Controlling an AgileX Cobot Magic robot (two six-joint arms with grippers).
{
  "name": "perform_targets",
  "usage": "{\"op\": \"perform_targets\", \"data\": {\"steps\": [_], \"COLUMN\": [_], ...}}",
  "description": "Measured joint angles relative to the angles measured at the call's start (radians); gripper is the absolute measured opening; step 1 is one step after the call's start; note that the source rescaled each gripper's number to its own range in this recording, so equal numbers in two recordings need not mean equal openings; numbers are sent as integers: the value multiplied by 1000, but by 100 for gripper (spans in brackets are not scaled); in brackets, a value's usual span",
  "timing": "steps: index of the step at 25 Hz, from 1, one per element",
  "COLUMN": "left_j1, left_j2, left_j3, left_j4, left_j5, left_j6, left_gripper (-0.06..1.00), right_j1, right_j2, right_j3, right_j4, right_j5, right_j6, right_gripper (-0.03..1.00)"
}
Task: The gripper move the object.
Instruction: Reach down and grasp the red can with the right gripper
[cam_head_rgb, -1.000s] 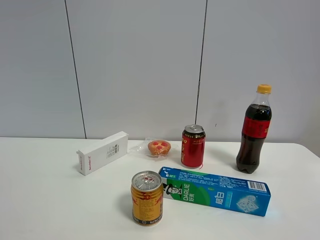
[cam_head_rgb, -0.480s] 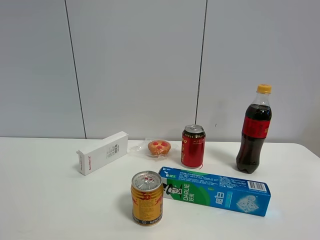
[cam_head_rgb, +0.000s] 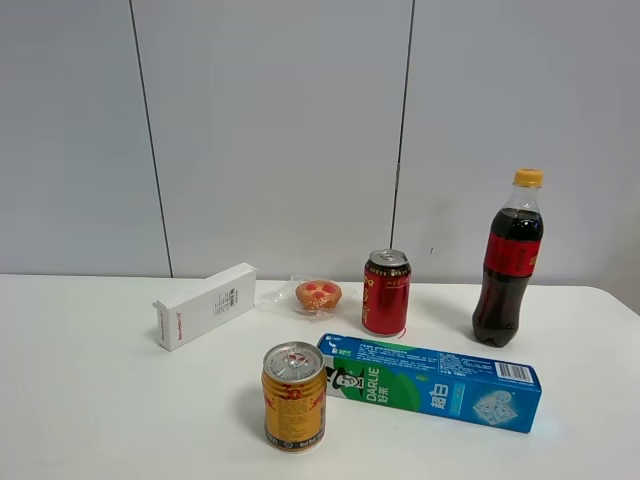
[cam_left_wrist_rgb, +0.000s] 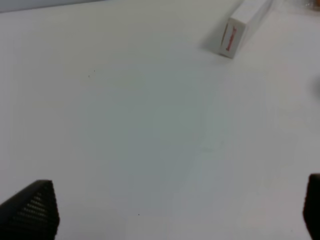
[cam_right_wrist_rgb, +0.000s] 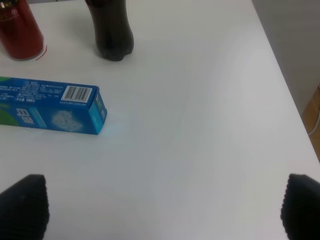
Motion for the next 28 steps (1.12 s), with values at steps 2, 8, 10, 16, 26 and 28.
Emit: {"op": "perform_targets", "data": {"steps": [2,8,10,16,26,28], "left_j1": [0,0,0,0,0,0], "left_j2": [0,0,0,0,0,0], "left_j3": [0,0,0,0,0,0], "left_j4": [-1,-1,-1,-1,-1,-1], "left_j5": [0,0,0,0,0,0], "left_j6": [0,0,0,0,0,0], "left_gripper": [100,100,100,100,100,100], "right_j1": [0,0,0,1,1,6], "right_j2": [0,0,-1,98,559,644], "right_j3": [0,0,0,-75,-171,-171], "right_j4": [0,56,88,140,210,222], "right_j5": [0,0,0,-38,-303,-381], "right_j6": [0,-31,-54,-67,-203,-238], "right_gripper": [100,100,100,100,100,100]}}
